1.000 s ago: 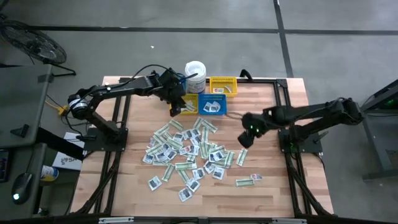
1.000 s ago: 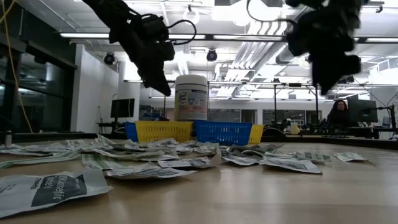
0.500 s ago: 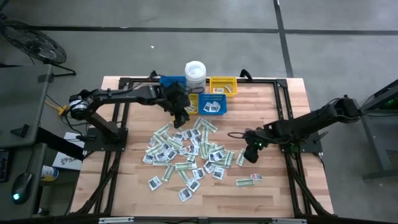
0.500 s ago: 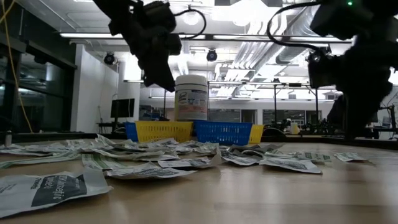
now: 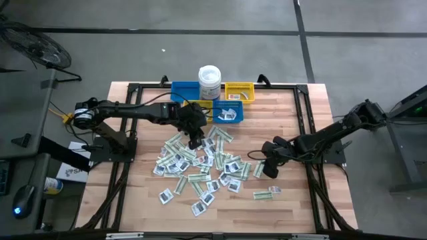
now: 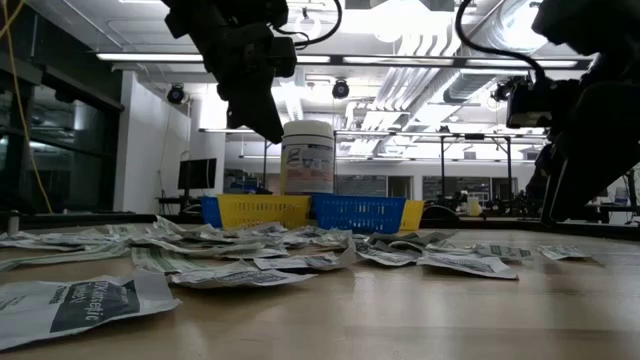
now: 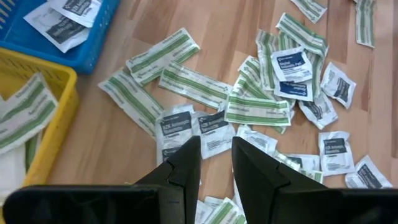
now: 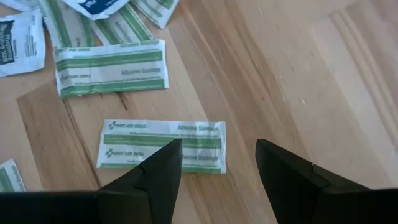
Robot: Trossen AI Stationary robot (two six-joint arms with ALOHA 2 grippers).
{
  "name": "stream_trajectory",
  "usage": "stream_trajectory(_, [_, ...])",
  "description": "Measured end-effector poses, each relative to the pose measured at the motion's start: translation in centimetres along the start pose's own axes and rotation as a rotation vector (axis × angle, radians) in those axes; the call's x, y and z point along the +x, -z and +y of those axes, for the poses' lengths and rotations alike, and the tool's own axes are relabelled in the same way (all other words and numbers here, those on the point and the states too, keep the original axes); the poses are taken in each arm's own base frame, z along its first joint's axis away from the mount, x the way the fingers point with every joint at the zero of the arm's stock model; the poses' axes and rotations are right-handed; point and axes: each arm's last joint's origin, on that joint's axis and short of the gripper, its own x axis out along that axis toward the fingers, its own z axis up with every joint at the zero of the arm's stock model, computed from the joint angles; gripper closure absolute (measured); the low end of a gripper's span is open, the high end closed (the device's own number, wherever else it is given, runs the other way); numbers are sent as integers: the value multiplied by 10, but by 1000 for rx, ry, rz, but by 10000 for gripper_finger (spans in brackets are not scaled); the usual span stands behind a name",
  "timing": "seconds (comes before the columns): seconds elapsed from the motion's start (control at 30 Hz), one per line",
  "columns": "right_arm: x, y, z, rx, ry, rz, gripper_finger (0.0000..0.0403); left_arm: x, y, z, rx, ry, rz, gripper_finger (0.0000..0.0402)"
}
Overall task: Pick & Place First Aid Supplies
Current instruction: Put the green bandage pad into the left yellow bin
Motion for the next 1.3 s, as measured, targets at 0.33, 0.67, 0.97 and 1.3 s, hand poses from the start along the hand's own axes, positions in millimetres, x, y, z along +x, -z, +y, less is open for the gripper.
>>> stream_trajectory(0.33, [12,8,11,-68,10,18,204,1,1,-5,-31,-4,2,309])
stream_trajectory(0.67, [38,15,15,-9,114,83,207,1,1,-5,-31,-12,3,309])
stream_trajectory(0.97, [36,16,12,71,139,71,296,1,3,-4,-32,-18,23,309])
stream_trajectory(1.3, [27,14,10,201,118,24,398,1,4,-4,-31,-18,30,309])
